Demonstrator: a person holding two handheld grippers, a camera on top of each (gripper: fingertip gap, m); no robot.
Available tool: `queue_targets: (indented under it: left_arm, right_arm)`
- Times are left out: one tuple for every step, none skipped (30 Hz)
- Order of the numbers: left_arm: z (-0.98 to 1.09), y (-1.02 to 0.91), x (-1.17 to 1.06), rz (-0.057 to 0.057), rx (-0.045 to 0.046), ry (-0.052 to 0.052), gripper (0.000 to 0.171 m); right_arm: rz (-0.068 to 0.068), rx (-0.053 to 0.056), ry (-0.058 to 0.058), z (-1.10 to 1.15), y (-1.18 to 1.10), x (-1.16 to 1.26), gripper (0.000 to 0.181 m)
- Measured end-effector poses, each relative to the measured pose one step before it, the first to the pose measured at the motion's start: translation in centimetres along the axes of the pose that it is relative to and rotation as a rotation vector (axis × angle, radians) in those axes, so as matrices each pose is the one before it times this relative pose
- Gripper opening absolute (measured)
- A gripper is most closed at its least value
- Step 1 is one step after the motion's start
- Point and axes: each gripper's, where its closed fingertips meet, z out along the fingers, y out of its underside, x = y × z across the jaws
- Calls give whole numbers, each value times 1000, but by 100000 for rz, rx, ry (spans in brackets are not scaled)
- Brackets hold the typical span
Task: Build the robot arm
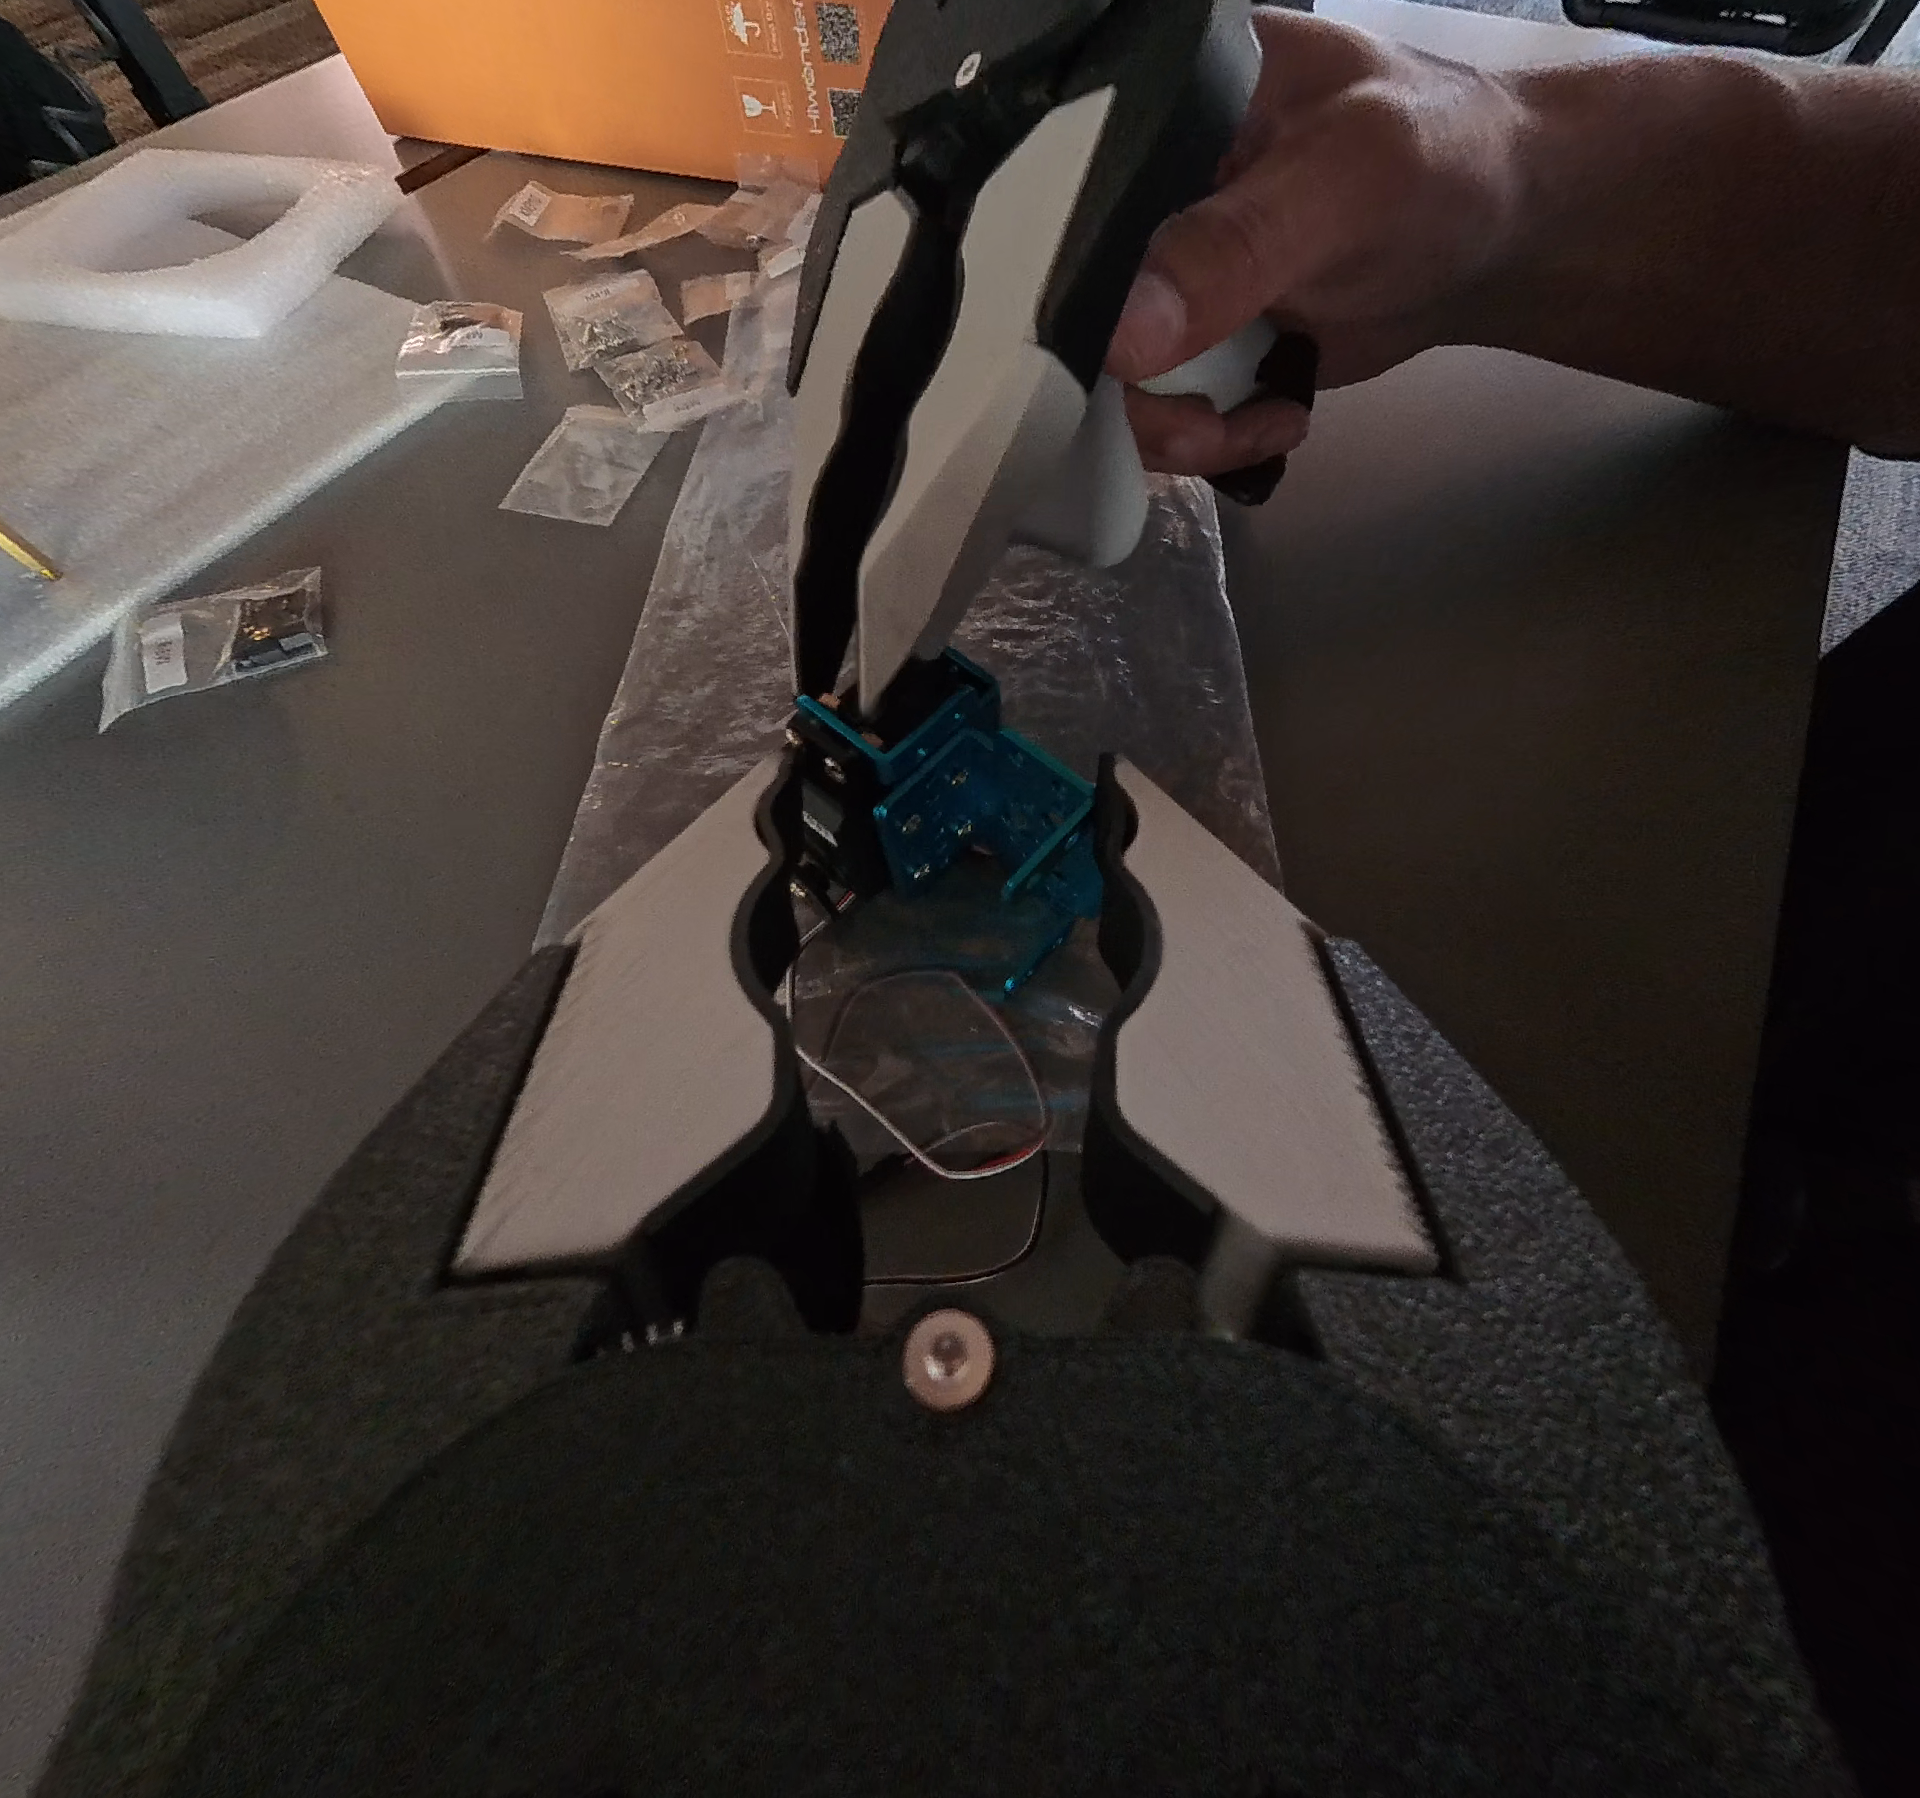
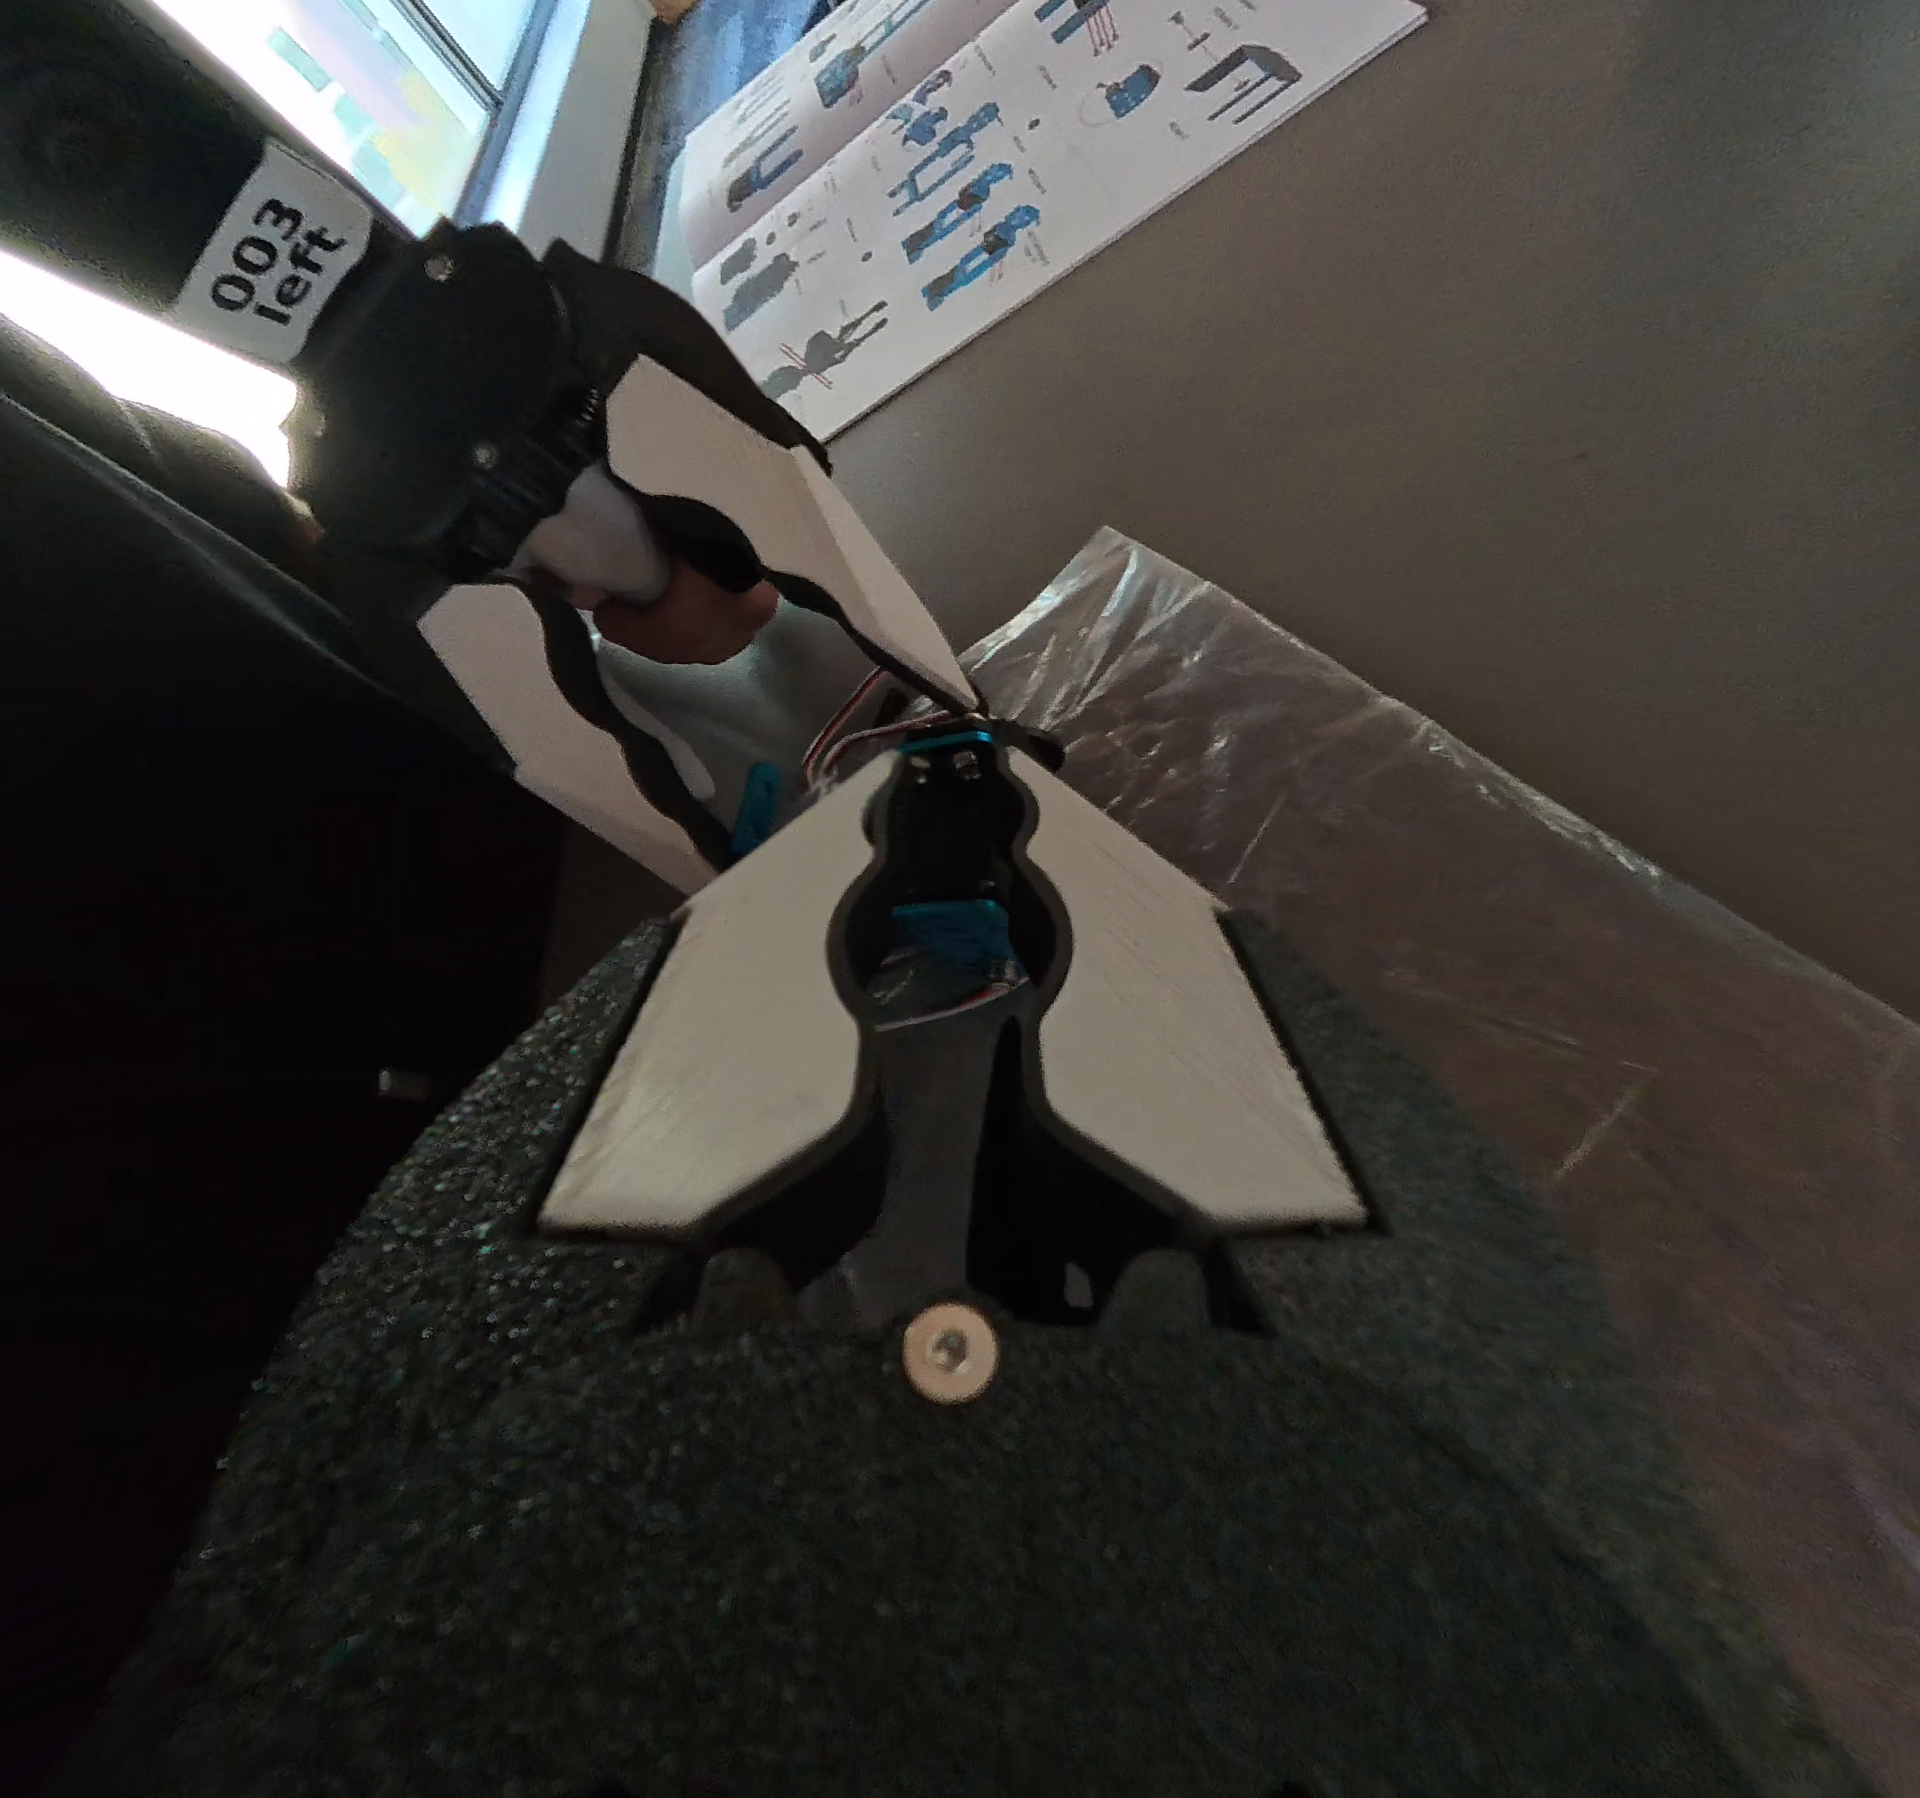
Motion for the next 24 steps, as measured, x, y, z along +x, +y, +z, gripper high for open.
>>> queue_targets:
  left_arm:
    - [-3, 15, 1, 83, -27, -153, 56]
    - [0, 13, -6, 134, -20, -75, 56]
    - [-5, 8, 9, 269, -65, -59, 56]
    - [0, -5, 3, 105, -64, -46, 56]
    - [8, -4, 4, -93, 5, 20, 56]
    - [9, -7, -2, 69, 22, 63, 56]
    - [15, -6, 4, 203, -23, 51, 56]
    - [9, -12, 5, 168, -47, 39, 56]
    - [18, -5, 5, 264, -47, 28, 56]
    - [16, -12, 2, 325, -85, -19, 56]
    - [15, -11, 12, 271, -94, 27, 56]
    - [15, -17, 14, 256, -31, 96, 55]
    - [16, -31, 24, 203, -12, 78, 54]
    - [36, -30, 13, 178, -9, 70, 54]
    - [50, -28, 8, 143, 14, 48, 54]
    - [39, -30, 2, 35, -11, 15, 54]
    - [44, -29, -3, 53, -50, 30, 54]
    - [33, -18, 15, 115, -9, 7, 54]
    - [30, -20, -7, -61, 44, -17, 54]
    - [34, -22, -5, -152, 55, 46, 54]
    - [25, -14, 7, 41, 10, 35, 54]
    - [9, -4, -7, 307, -123, -32, 54]
    - [4, 14, 8, 434, -183, -58, 54]
    - [-6, 8, 8, 390, -70, -2, 54]
  right_arm:
    - [1170, 170, -1228, -1, -26, -93, 15]
    - [659, 228, -542, -4, -4, 19, 15]
    - [529, 251, -530, 2, -6, 21, 14]
    - [656, 233, -847, -18, -3, -19, 14]
    - [986, 240, -899, -18, -13, -1, 14]
    - [1188, 268, -1223, -27, -7, -13, 15]
    - [1203, 344, -1404, -25, -21, -39, 16]
    - [1118, 358, -1373, -29, -21, -16, 17]
    - [935, 282, -1097, -24, -12, 6, 17]
    - [815, 356, -985, -19, -23, -7, 17]
    - [621, 180, -601, -32, -16, 27, 17]
    - [207, 294, 261, -42, -42, 132, 18]
    - [-237, 545, 677, -62, -73, 155, 18]
    - [-150, 166, 643, -55, -18, 171, 20]
    - [279, -545, 632, -4, 101, 171, 24]
    - [564, -1220, -217, 55, 221, 31, 26]
    - [517, -1405, -679, 62, 275, -81, 28]
    - [356, 382, -1087, -36, 1, -217, 24]
    - [-229, 554, -683, -66, -40, -189, 26]
    - [-177, 78, 705, -16, 38, 33, 26]
    - [-362, 172, 749, -9, 15, 63, 24]
    - [-136, 287, 138, -3, -17, 33, 24]
    - [571, 190, -519, 16, 0, 6, 23]
    - [754, 139, -870, -3, -11, 7, 22]
